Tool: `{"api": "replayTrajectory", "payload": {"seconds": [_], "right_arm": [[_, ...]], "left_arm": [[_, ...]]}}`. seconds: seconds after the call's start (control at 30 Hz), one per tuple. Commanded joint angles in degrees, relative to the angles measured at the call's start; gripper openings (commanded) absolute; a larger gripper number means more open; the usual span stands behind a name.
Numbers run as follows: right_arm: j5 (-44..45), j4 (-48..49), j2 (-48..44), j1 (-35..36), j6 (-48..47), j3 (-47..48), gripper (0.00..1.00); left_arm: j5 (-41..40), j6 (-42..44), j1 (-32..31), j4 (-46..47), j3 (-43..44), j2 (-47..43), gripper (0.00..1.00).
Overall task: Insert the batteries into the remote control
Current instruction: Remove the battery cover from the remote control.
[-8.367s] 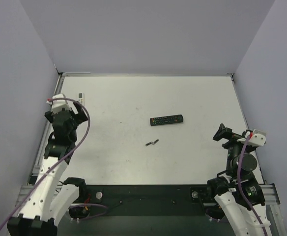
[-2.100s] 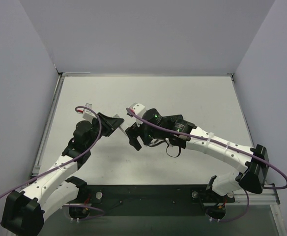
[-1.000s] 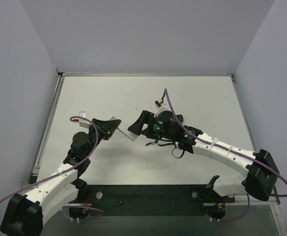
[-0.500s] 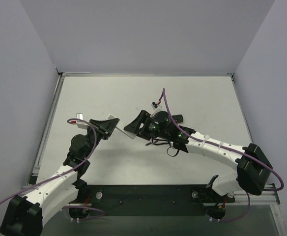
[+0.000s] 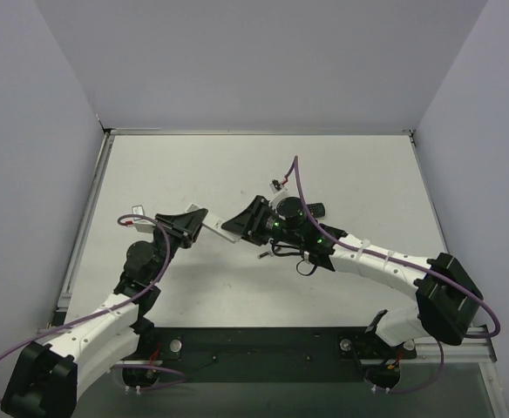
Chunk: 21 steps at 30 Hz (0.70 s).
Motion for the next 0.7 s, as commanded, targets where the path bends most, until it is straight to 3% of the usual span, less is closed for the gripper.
{"api": "replayTrajectory", "payload": {"seconds": [0.0, 0.17, 0.67], "right_arm": [[1.8, -4.1, -1.1, -0.6, -0.3, -1.4, 0.18], [1.5, -3.8, -2.0, -1.0, -1.9, -0.9, 0.35], [-0.3, -5.0, -2.9, -1.5, -8.7, 2.6, 0.72]], "left_arm": [[-2.0, 0.6, -0.2, 10.0, 1.4, -0.1, 0.00], [-1.6, 1.3, -0.2, 8.6, 1.7, 0.8, 0.00], [-0.6, 1.1, -0.2, 8.6, -1.4, 4.3, 0.00]]}}
